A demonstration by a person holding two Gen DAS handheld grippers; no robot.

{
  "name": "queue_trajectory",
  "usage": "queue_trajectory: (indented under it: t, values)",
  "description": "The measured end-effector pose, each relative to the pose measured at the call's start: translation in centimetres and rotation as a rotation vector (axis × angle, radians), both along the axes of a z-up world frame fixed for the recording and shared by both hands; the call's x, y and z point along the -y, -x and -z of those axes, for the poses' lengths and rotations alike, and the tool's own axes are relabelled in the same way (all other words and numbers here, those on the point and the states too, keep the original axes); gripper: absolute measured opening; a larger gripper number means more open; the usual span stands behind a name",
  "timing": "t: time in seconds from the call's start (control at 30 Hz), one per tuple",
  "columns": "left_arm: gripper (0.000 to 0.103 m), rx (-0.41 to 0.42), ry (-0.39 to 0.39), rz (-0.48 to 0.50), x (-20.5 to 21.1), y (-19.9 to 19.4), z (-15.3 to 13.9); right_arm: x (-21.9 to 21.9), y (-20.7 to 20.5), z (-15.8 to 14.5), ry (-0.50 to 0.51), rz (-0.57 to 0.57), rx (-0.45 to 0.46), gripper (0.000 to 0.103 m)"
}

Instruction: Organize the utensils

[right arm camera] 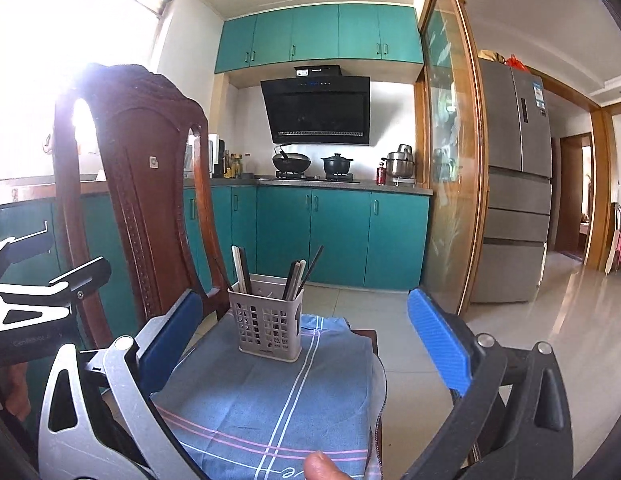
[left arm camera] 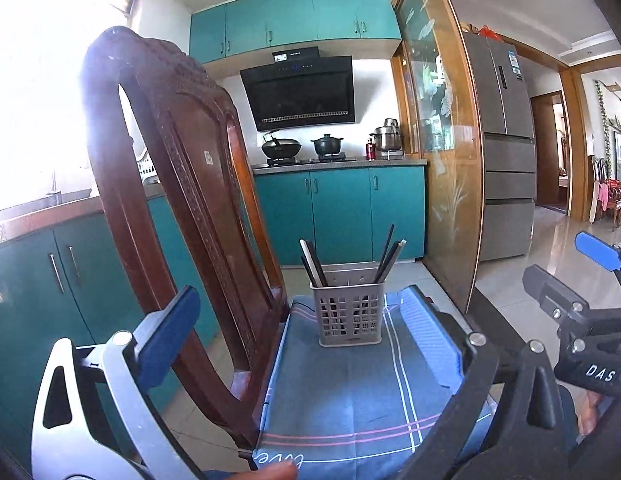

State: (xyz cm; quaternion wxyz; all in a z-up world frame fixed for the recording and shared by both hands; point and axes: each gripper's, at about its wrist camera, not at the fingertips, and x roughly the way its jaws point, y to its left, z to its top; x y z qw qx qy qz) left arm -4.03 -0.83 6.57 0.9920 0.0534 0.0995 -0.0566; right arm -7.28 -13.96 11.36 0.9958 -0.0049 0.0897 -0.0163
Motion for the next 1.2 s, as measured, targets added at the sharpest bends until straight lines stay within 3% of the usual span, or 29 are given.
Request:
queue_trajectory:
  t: [1.2]
  values:
    - [0.1, -0.031, 0.008, 0.024, -0.08, -0.56, 0.46, -0.34, 0.05, -0.34, 0.018, 0.007, -0.007, 0.1]
